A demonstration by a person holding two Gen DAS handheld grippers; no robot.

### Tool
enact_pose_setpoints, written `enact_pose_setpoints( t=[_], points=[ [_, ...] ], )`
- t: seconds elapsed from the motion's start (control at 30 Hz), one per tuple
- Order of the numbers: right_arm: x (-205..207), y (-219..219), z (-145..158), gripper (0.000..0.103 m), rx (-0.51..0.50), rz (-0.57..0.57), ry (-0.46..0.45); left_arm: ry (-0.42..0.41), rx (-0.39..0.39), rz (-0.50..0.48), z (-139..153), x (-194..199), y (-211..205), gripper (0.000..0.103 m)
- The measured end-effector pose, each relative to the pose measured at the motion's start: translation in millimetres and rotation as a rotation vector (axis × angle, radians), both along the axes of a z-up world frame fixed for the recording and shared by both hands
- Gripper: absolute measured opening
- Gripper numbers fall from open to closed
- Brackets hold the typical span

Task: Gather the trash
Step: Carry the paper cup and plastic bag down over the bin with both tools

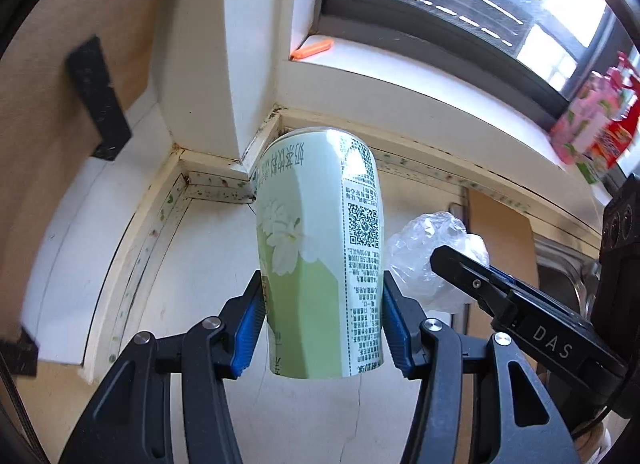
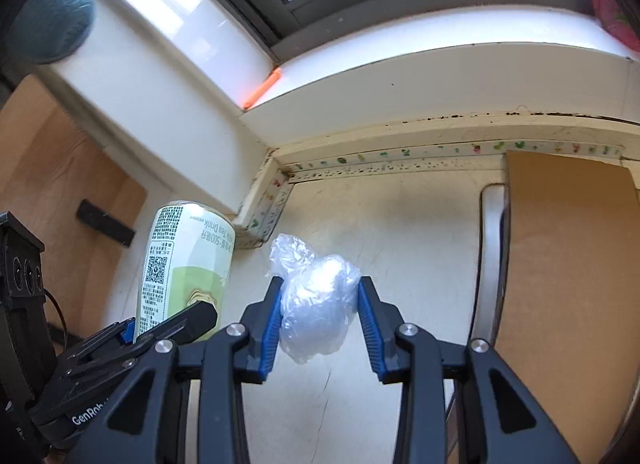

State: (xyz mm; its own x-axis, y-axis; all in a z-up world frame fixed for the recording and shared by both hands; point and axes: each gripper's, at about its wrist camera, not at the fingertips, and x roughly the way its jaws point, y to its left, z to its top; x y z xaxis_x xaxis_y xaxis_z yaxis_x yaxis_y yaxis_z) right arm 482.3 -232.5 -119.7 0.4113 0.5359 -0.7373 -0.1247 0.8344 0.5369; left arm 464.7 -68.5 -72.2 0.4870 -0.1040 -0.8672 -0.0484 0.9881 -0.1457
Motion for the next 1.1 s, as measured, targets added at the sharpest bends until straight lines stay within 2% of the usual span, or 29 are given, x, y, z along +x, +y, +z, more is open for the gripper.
enact_pose_setpoints(
  t=[0.5,0.9,1.1],
  points=[
    [-163,5,76,0.036,-0.008,-0.075,-0.075,-0.119,0.038,-0.202,75,-163,-7,0.052],
    [-275,22,137,0.036,-0.034,-0.123,-0.158,-0.21,0.0,-0.284,124,-288,21,0.052],
    [-328,37,156,0.036,-0.048,-0.136,-0.196,-0.242,-0.002,-0.307,132,-338,39,0.052]
  ],
)
